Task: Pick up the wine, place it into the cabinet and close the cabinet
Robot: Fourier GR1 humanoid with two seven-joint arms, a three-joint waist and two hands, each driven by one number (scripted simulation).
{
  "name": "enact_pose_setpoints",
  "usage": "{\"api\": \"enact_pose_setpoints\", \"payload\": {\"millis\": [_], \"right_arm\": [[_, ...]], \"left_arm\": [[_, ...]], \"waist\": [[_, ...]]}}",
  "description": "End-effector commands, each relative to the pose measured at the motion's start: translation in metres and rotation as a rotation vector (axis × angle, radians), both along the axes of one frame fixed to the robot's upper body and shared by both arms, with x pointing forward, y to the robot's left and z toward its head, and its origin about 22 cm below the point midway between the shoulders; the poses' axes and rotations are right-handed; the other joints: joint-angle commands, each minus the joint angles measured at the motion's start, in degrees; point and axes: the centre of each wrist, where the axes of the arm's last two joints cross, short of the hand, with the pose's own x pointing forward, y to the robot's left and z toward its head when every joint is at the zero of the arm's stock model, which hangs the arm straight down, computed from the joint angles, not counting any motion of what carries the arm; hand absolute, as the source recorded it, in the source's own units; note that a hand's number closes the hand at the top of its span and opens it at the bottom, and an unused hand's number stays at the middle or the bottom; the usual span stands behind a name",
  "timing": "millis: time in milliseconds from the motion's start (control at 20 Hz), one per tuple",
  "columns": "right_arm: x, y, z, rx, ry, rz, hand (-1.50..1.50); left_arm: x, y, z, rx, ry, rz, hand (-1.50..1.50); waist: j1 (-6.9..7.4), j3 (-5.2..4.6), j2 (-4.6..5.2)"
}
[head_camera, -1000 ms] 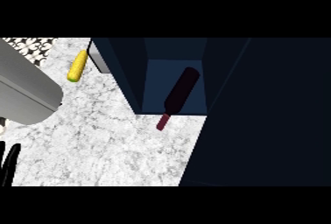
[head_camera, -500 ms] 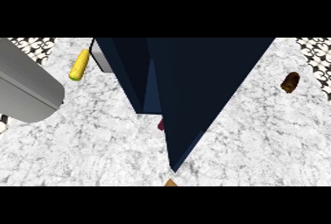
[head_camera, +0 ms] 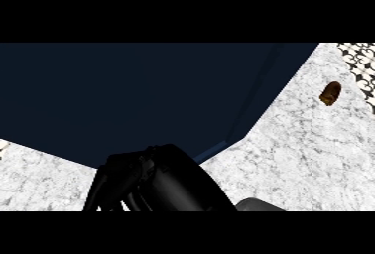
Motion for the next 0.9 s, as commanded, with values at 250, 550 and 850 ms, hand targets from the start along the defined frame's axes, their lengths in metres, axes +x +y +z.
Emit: {"api": "enact_pose_setpoints", "payload": {"millis": [250, 550, 850], "right_arm": [[0.07, 0.026, 0.002, -0.029, -0.033, -0.119, 1.5], [0.121, 0.012, 0.004, -0.059, -0.059, -0.152, 1.5], [0.153, -0.013, -0.004, -0.044, -0.055, -0.198, 1.5]], "left_arm": [[0.004, 0.01, 0.021, 0.006, 0.019, -0.026, -1.5], [0.011, -0.003, 0.006, -0.004, 0.047, -0.056, -1.5], [0.02, -0.03, 0.005, -0.013, 0.07, -0.088, -1.5]], "waist": [[-0.75, 0.07, 0.24], [-1.41, 0.07, 0.36], [-1.87, 0.09, 0.34]]}}
